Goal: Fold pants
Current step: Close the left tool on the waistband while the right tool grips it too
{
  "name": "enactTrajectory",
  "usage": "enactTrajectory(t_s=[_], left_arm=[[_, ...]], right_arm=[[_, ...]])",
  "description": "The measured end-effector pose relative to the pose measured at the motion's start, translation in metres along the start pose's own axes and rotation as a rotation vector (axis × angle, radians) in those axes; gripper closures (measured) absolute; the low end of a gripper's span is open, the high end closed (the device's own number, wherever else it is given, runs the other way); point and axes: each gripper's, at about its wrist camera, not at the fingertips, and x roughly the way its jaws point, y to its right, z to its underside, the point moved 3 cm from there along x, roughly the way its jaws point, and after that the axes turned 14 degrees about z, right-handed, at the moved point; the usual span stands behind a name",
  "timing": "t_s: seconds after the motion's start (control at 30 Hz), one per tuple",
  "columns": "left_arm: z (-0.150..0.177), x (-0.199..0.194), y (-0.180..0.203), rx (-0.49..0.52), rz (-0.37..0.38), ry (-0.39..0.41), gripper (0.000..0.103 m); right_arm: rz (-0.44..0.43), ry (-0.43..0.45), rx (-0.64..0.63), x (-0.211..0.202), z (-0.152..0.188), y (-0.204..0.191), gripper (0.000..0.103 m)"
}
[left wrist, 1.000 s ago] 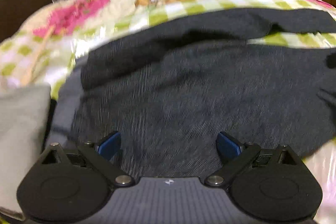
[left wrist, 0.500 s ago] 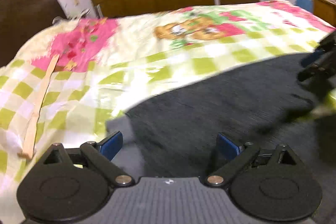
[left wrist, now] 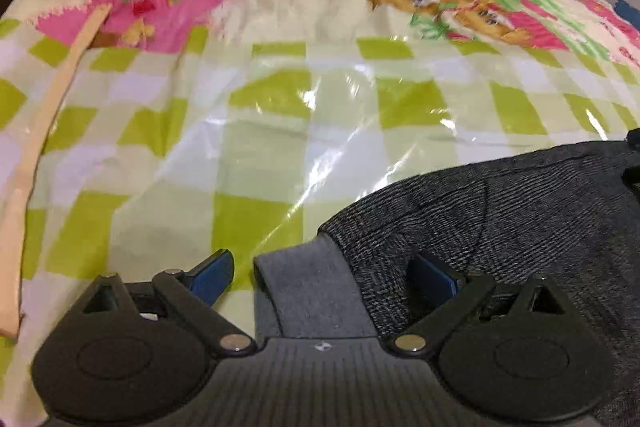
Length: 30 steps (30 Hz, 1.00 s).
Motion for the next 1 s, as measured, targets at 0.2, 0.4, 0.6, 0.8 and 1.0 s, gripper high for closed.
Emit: enactTrajectory(t_s=[0.2, 0.4, 0.6, 0.8, 1.0], left_arm=[[0.001, 0.002, -0.002, -0.008, 0.028, -0.023, 0.0], [0.0, -0.001, 0.004, 0.02, 0.019, -0.004, 0.017], [-0.002, -0.013, 0.011, 0.046, -0.035, 0.016, 0.042], [0.004, -0.044, 0.012, 0.036, -0.008, 0.045, 0.075], [0.001, -0.044, 0.01, 0.026, 0.003, 0.051, 0.07]], right_arm=[[-0.024, -0.022, 0.005, 0.009, -0.003, 0.004, 0.037], [-0.034, -0.033, 0.002, 0.012, 0.0, -0.004, 0.061], [-0.016, -0.021, -0.015, -0.001, -0.004, -0.014, 0.102], [-0.067, 0.044, 0.031, -0.045, -0.003, -0.014, 0.102], [-0.144, 0.078, 0.031, -0.081, -0.001, -0.024, 0.102]])
